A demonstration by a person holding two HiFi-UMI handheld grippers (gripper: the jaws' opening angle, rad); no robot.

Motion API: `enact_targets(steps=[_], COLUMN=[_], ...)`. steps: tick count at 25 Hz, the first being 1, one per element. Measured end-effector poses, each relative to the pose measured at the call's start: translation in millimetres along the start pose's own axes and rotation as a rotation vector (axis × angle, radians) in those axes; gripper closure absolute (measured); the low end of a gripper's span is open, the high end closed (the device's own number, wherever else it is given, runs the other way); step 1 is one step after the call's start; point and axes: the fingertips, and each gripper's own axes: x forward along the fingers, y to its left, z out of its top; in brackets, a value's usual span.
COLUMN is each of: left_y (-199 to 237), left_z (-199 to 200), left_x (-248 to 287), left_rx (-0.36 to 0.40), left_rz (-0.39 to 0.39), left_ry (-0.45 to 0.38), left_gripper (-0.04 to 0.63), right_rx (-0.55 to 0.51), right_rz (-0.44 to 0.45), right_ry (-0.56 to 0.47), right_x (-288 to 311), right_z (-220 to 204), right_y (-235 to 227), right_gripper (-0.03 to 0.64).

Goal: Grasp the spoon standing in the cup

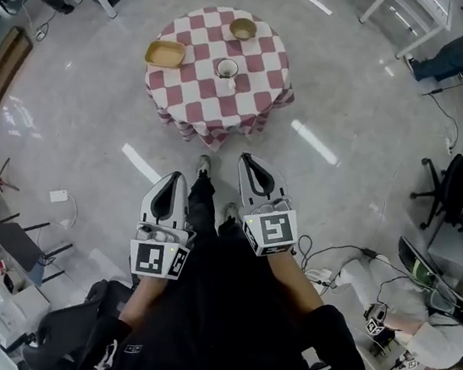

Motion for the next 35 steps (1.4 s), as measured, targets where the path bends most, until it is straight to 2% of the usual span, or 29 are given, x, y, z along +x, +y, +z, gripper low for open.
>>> enact_targets(steps=[9,15,21,26,31,35], left_y=[53,89,117,138,152,162], left_z=[20,26,17,13,10,7], left_x=[92,146,189,215,241,259], left_rx=[-0.004,-0.003,-0.022,-0.028,-0.022,-0.027], left_rz=[-0.064,-0.086,-0.106,-0.122,-0.143,-0.155], left_ry=[0.005,0.037,0.080,0.107,0.130,0.149], left_gripper=[0.591,0.591,0.591,0.591,0.591,0.591], right_rx=[0.011,-0.011,-0.168,-0.250,-0.471,-0.631], right_rz=[-0.045,-0.085,-0.071,-0.068,-0.052,-0.005], right_ry=[0.074,0.198,0.423,0.551,0.687,0.769], right_x=[103,176,236,273,301,322], right_z=[-8,-48,-105,-145,-186,-214], right_y=[-35,-66,-89,-106,-123,-128], right_gripper=[0.591,0.589,0.574,0.557,0.486,0.471])
